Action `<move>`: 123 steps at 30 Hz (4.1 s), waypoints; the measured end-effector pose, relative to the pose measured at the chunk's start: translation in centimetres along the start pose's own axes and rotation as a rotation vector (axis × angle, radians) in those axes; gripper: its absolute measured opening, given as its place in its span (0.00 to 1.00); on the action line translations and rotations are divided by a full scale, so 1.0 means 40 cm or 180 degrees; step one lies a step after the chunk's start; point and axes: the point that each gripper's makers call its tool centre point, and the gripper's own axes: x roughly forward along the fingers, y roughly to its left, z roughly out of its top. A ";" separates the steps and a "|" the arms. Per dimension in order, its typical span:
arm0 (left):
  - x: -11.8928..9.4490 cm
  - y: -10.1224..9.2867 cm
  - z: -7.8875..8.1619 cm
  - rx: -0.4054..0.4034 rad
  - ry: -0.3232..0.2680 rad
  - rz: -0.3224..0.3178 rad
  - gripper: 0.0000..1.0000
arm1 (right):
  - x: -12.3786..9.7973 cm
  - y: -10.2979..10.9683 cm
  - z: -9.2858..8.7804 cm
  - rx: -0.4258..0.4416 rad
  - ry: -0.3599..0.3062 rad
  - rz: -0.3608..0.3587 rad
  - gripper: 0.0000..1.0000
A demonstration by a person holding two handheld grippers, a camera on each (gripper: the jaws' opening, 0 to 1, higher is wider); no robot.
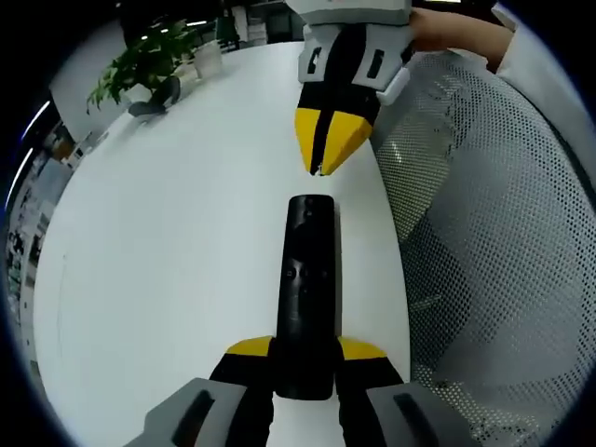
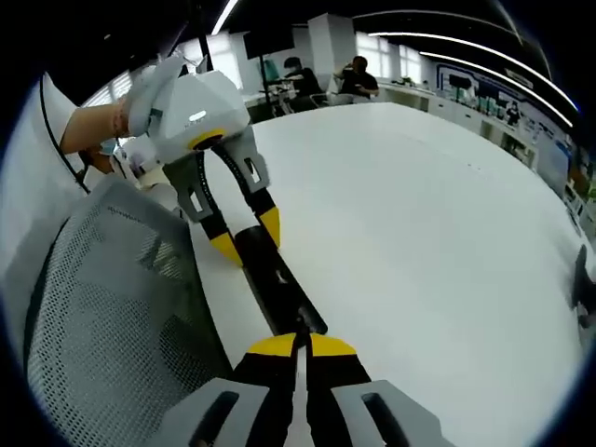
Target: Press the specified remote control buttons in sequence, fully releasing each button before pressing the next.
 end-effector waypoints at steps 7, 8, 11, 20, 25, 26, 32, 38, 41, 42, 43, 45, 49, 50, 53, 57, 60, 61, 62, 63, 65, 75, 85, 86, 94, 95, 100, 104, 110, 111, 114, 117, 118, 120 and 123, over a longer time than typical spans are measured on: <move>0.000 -0.002 -0.003 -0.0033 0.0099 0.0008 0.23 | 0.025 0.002 0.000 -0.0221 0.0157 0.0116 0.00; 0.000 -0.003 -0.003 -0.0037 0.0100 0.0007 0.23 | 0.026 0.003 0.000 -0.0241 0.0167 0.0121 0.00; 0.000 -0.003 -0.003 -0.0045 0.0092 0.0011 0.23 | 0.036 0.001 -0.010 -0.0405 0.0329 0.0140 0.00; -0.002 -0.004 -0.004 -0.0045 -0.0014 0.0016 0.23 | 0.044 0.000 -0.022 -0.0946 0.0762 0.0170 0.00; -0.001 -0.003 -0.003 -0.0023 -0.0037 0.0007 0.23 | 0.051 -0.001 -0.020 -0.1206 0.1089 0.0296 0.00; -0.001 -0.003 -0.003 -0.0021 -0.0041 0.0010 0.23 | 0.053 -0.004 -0.018 -0.1129 0.1113 0.0294 0.00; 0.000 -0.004 -0.003 0.0016 -0.0034 0.0010 0.23 | 0.059 -0.012 -0.010 -0.0622 0.1045 0.0343 0.00; 0.001 -0.003 -0.003 -0.0014 -0.0035 0.0011 0.23 | 0.055 -0.008 -0.011 -0.0989 0.0775 0.0193 0.00; 0.001 -0.002 -0.003 -0.0040 -0.0033 0.0022 0.23 | 0.051 -0.007 -0.016 -0.0966 0.0656 0.0166 0.00; 0.001 -0.002 -0.003 -0.0042 -0.0026 0.0026 0.23 | 0.050 -0.008 -0.015 -0.0983 0.0622 0.0175 0.00; 0.001 -0.002 -0.002 -0.0043 -0.0016 0.0028 0.23 | 0.048 -0.008 -0.013 -0.0936 0.0592 0.0188 0.00; 0.001 -0.002 -0.002 -0.0050 -0.0005 0.0022 0.23 | 0.045 -0.010 -0.016 -0.0859 0.0623 0.0198 0.00; 0.001 -0.001 -0.002 -0.0065 -0.0005 0.0014 0.23 | 0.037 -0.009 -0.026 -0.1044 0.0763 0.0170 0.00; 0.001 0.000 -0.003 -0.0071 -0.0014 0.0015 0.23 | 0.037 -0.007 -0.024 -0.1056 0.0747 0.0181 0.00; 0.000 -0.001 -0.004 -0.0094 -0.0063 0.0023 0.23 | 0.050 0.015 0.009 -0.0860 0.0495 0.0277 0.00; 0.000 -0.001 -0.004 -0.0110 -0.0109 0.0029 0.23 | 0.066 0.005 0.007 -0.0955 0.0623 0.0245 0.00; -0.001 -0.002 -0.004 -0.0095 -0.0139 0.0036 0.23 | 0.065 0.009 0.007 -0.1078 0.0697 0.0258 0.00; -0.001 -0.002 -0.005 -0.0091 -0.0154 0.0037 0.23 | 0.065 0.008 0.006 -0.1136 0.0721 0.0251 0.00; -0.002 -0.001 -0.005 -0.0108 -0.0178 0.0037 0.23 | 0.066 0.008 0.006 -0.1186 0.0736 0.0246 0.00; -0.002 -0.001 -0.005 -0.0107 -0.0190 0.0037 0.23 | 0.069 0.007 0.006 -0.1227 0.0781 0.0226 0.00; -0.002 -0.002 -0.004 -0.0113 -0.0203 0.0036 0.23 | 0.068 0.004 0.006 -0.1428 0.0854 0.0184 0.00; -0.003 -0.002 -0.003 -0.0113 -0.0187 0.0034 0.23 | 0.066 0.012 0.021 -0.0961 0.0451 0.0125 0.00; -0.004 -0.002 -0.003 -0.0124 -0.0184 0.0033 0.23 | 0.087 0.028 0.032 -0.1355 0.0579 0.0294 0.00; -0.004 -0.002 -0.003 -0.0130 -0.0189 0.0034 0.23 | 0.087 0.028 0.030 -0.1351 0.0593 0.0254 0.00; -0.005 -0.003 -0.003 -0.0133 -0.0223 0.0030 0.23 | 0.094 0.025 0.030 -0.1533 0.0801 0.0200 0.00; -0.004 -0.003 -0.002 -0.0131 -0.0227 0.0029 0.23 | 0.095 0.025 0.029 -0.1518 0.0811 0.0181 0.00; -0.004 -0.002 -0.002 -0.0123 -0.0247 0.0026 0.23 | 0.091 0.022 0.029 -0.1361 0.0631 0.0120 0.00; -0.004 -0.002 -0.002 -0.0119 -0.0238 0.0026 0.23 | 0.086 0.022 0.033 -0.0929 0.0430 0.0236 0.00; -0.004 -0.002 -0.003 -0.0139 -0.0281 0.0022 0.23 | 0.080 0.013 0.042 -0.0851 0.0342 0.0259 0.04; -0.004 -0.002 -0.003 -0.0141 -0.0288 0.0022 0.23 | 0.083 0.016 0.039 -0.0846 0.0367 0.0297 0.07; -0.004 -0.002 -0.002 -0.0143 -0.0302 0.0022 0.23 | 0.091 0.029 0.032 -0.1004 0.0447 0.0374 0.11; -0.004 -0.003 -0.003 -0.0142 -0.0309 0.0022 0.23 | 0.093 0.028 0.035 -0.1001 0.0446 0.0371 0.11; -0.004 -0.003 -0.003 -0.0141 -0.0314 0.0022 0.23 | 0.093 0.028 0.035 -0.1007 0.0449 0.0388 0.11; -0.005 -0.003 -0.003 -0.0140 -0.0330 0.0022 0.23 | 0.093 0.030 0.034 -0.1047 0.0475 0.0428 0.11; -0.005 -0.002 -0.004 -0.0133 -0.0361 0.0020 0.23 | 0.097 0.034 0.035 -0.1426 0.0577 0.0498 0.11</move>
